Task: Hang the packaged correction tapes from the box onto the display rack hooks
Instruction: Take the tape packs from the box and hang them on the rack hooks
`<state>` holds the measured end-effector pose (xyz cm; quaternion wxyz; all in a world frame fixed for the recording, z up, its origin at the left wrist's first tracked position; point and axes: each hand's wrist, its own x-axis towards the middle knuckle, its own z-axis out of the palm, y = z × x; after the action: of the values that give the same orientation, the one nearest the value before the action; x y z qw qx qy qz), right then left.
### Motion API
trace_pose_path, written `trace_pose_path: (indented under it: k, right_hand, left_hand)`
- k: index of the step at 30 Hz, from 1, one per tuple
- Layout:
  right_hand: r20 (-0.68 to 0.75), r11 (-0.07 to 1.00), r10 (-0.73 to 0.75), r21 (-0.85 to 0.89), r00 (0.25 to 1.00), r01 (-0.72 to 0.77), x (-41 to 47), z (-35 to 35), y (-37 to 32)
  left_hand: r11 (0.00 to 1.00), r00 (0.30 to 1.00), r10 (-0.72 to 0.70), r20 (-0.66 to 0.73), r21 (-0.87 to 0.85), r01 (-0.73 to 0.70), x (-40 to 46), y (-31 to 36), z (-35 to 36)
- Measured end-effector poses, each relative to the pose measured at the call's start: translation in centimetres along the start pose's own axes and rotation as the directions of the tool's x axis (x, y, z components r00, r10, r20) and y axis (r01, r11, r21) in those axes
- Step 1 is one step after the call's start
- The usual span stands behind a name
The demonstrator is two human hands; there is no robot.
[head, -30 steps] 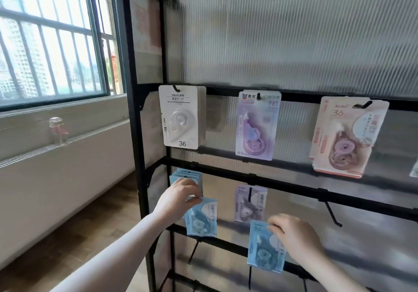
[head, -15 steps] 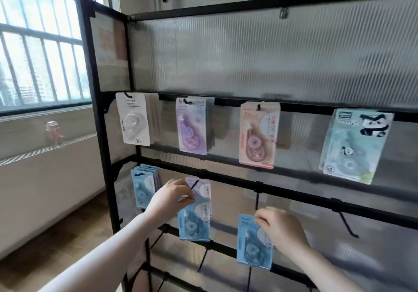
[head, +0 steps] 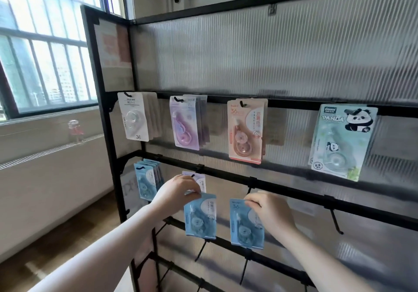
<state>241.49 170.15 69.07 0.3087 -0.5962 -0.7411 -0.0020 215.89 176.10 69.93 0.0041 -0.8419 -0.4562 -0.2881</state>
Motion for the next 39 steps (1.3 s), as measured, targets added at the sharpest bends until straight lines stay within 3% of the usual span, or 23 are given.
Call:
trace_pose_path:
  k: [14, 21, 32, 39]
  right_hand:
    - [0.066, 1.0, 0.022, -0.01, 0.998, -0.021, 1.3, 2.3, -0.1]
    - [0.203, 0.998, 0.009, -0.055, 0.979, 0.002, 1.9, 2.1, 1.1]
    - [0.133, 0.99, 0.049, -0.139, 0.99, -0.03, 3.9, 3.2, 3.3]
    - [0.052, 0.987, 0.082, -0.142, 0.995, -0.073, 4.9, 3.9, 3.9]
  left_hand:
    - [0.999, 1.0, -0.004, 0.029, -0.032, 0.005, 1.3, -0.8, 0.9]
    - [0.999, 0.998, -0.008, 0.06, -0.033, 0.01, 1.8, -0.6, 1.4]
    - [0.996, 0.972, 0.007, 0.236, -0.091, 0.015, 2.9, 0.1, 2.7]
    - [0.984, 0.962, 0.07, 0.264, -0.179, -0.023, 3.8, 1.2, 3.2]
